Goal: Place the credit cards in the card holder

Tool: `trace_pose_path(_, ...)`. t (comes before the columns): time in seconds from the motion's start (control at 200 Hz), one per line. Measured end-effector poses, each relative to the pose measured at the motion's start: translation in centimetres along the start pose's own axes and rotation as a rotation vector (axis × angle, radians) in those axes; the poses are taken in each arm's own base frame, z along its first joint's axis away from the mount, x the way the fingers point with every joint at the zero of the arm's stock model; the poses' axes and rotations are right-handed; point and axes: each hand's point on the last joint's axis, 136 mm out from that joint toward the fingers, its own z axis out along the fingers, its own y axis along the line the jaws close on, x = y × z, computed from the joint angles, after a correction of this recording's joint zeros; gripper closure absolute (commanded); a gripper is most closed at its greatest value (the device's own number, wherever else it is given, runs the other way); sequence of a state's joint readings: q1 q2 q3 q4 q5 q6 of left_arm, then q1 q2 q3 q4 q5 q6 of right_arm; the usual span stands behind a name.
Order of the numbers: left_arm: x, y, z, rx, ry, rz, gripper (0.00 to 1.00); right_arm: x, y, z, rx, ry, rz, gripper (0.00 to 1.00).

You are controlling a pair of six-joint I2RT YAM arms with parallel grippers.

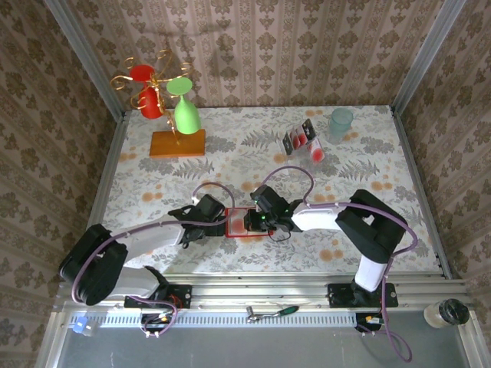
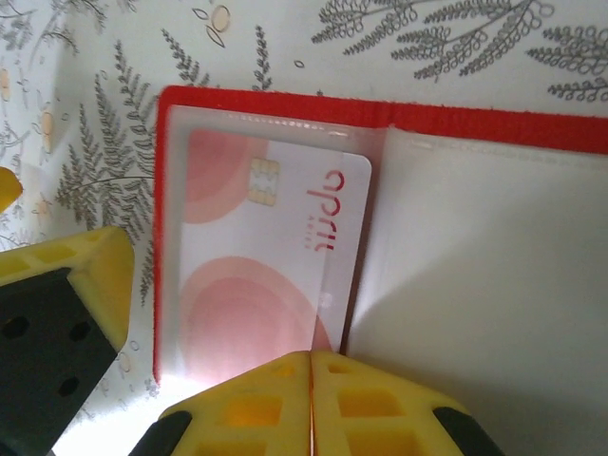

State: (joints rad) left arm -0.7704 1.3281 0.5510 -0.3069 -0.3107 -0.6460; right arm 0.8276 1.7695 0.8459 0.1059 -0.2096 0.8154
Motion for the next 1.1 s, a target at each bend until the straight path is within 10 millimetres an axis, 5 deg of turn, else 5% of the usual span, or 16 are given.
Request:
trace_pose_path(0.815, 0.1, -0.3, 0.5, 0.004, 0.008, 0.005, 0.0, -0.7, 1.4, 1.2, -0.017, 0.006, -0.006, 0.9)
trace_pose_path(1.1, -1.2, 0.4, -0.7, 0.018, -0.027, -0.027, 0.0, -2.6, 1.1, -1.2, -0.012, -0.041, 0.011, 0.9)
